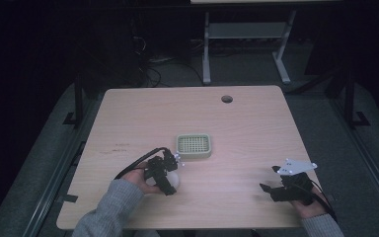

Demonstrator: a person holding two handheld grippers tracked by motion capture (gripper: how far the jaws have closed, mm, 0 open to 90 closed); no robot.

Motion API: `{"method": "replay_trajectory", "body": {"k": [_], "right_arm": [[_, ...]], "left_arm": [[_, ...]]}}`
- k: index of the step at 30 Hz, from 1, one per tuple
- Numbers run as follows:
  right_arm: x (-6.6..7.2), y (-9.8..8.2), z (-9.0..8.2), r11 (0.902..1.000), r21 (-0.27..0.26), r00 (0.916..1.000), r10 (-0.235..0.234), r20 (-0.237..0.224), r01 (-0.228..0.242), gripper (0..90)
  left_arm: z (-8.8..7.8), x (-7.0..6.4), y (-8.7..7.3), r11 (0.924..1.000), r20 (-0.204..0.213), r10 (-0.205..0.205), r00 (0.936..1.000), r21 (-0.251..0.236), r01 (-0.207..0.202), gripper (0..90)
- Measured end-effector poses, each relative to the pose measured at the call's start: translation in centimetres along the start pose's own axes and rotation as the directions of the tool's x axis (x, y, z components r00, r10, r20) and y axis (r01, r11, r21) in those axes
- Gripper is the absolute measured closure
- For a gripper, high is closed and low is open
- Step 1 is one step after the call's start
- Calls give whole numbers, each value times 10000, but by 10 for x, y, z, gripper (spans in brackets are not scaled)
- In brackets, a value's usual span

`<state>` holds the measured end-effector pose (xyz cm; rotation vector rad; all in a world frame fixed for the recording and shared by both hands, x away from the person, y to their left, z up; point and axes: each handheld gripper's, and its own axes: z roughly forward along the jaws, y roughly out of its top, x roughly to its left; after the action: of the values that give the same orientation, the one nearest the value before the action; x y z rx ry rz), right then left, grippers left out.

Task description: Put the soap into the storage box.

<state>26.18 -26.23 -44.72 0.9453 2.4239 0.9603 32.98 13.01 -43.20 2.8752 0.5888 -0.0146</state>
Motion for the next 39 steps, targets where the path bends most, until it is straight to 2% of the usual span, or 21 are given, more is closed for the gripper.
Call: {"method": "replay_trajectory", "body": {"k": [16, 23, 34, 39], "right_arm": [[0, 0, 0, 10000, 3, 10000, -64, 39, 64, 231], [0, 1, -1, 9998, -49, 9998, -171, 76, 171, 231], [0, 0, -2, 9999, -113, 10000, -13, 86, 14, 231], [-1, 0, -2, 9999, -130, 9998, -105, 138, 107, 231]], "left_arm": [[5, -2, 2, 9997, -137, 24, 9999, 243, -21, 205], [5, -3, 2, 9998, -263, 21, 9997, 208, -16, 228], [5, -4, 1, 9997, -341, 21, 9994, 233, -13, 235], [4, -3, -1, 9997, -439, -75, 9990, 245, 86, 237]]}}
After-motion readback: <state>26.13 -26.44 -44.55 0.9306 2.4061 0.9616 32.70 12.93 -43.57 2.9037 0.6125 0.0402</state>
